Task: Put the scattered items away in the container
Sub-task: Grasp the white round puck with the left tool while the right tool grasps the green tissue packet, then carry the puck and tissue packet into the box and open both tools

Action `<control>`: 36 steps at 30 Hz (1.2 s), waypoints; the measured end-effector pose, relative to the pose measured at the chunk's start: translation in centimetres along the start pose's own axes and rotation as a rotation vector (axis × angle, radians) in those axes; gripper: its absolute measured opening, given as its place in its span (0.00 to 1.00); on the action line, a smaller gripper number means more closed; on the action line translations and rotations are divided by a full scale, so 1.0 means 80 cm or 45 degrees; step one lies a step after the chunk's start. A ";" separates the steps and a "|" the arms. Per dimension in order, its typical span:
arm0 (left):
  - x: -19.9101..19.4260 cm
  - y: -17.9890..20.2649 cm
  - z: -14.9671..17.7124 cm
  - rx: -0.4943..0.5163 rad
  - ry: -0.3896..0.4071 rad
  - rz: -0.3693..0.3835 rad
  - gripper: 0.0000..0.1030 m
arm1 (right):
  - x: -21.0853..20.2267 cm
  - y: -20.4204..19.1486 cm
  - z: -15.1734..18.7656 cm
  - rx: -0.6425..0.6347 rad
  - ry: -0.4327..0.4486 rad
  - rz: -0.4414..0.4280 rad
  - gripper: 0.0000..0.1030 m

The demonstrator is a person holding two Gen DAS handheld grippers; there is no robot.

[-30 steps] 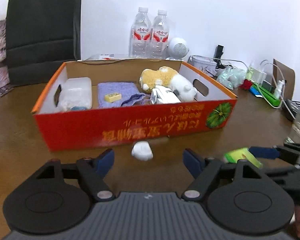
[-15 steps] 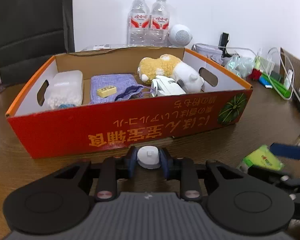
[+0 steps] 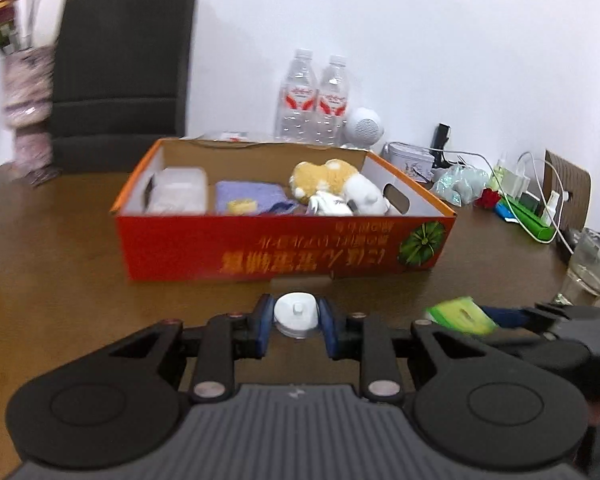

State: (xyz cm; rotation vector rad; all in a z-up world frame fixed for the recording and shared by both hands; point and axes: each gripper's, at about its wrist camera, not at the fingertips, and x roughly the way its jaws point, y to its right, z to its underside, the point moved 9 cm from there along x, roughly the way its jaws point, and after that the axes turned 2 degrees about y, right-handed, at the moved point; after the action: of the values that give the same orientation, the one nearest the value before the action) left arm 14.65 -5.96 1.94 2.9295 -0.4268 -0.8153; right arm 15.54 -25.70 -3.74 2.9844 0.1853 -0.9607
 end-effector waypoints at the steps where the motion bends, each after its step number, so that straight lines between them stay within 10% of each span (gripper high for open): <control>1: -0.010 -0.003 0.010 -0.039 -0.012 0.000 0.25 | 0.000 -0.002 0.000 -0.011 -0.002 0.001 0.62; 23: -0.175 -0.007 0.046 0.028 0.223 -0.161 0.25 | -0.205 -0.072 0.045 -0.037 0.274 -0.097 0.61; 36: -0.146 -0.037 -0.001 -0.035 0.232 -0.119 0.25 | -0.188 -0.059 0.015 0.017 0.253 -0.173 0.61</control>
State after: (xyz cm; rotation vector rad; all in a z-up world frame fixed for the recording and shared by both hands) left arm 5.84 0.20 7.39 2.9826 -0.2645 -0.5516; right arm 2.18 -22.72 4.21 3.1104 0.3878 -0.6736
